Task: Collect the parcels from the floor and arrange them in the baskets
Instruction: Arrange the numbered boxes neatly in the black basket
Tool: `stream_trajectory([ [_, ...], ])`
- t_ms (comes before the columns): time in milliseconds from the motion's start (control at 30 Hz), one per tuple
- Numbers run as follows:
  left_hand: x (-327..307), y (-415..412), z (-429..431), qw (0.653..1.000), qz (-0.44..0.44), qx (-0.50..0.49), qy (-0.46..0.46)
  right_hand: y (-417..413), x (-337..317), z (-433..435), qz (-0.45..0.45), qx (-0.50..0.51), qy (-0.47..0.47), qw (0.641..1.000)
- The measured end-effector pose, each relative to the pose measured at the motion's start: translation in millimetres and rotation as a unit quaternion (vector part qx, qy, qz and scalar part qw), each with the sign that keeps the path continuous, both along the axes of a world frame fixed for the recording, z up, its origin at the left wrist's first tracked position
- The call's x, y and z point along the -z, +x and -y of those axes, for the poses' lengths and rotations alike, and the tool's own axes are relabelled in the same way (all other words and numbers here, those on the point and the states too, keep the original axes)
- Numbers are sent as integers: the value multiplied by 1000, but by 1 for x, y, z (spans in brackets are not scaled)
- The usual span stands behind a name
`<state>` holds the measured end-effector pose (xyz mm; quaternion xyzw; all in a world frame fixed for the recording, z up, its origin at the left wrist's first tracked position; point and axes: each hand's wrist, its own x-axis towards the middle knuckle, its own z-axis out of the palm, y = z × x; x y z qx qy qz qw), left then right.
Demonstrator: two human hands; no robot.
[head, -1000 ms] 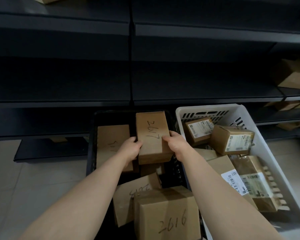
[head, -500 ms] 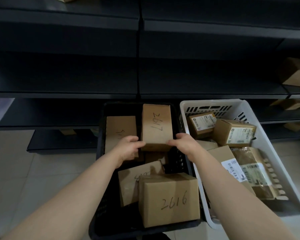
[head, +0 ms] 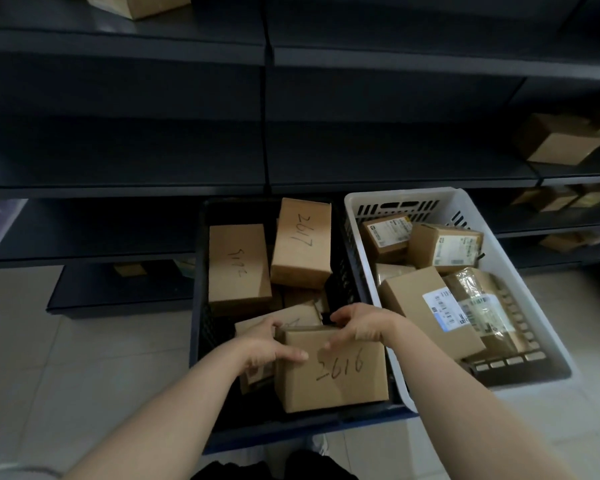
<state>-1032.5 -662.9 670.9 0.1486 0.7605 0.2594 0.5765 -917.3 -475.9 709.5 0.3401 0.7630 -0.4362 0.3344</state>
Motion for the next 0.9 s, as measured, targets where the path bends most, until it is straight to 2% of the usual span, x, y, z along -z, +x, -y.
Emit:
stream_trajectory([
  [133,-7,-3,5,994,24,-98,42,3,-4,2,-21,1,10,1000],
  [267,-28,-27,13,986,44,-137,88,-2,-23,-3,-59,1,8,998],
  [400,-55,-48,17,966,52,-200,153,-14,-43,-6,-105,54,-48,992],
  [500,-74,-63,19,959,13,-217,182,-27,-48,-2,-114,77,-99,986],
  [600,-89,-80,23,955,-53,-230,178,-44,-48,12,-129,120,-103,979],
  [733,-95,-97,33,923,-138,-312,180,-66,-55,38,-145,202,-114,962],
  [800,-94,-99,41,906,-132,-360,180,-78,-58,50,-141,259,-152,943],
  [900,-84,-96,47,915,-97,-349,176,-97,-48,63,-139,303,-185,924],
])
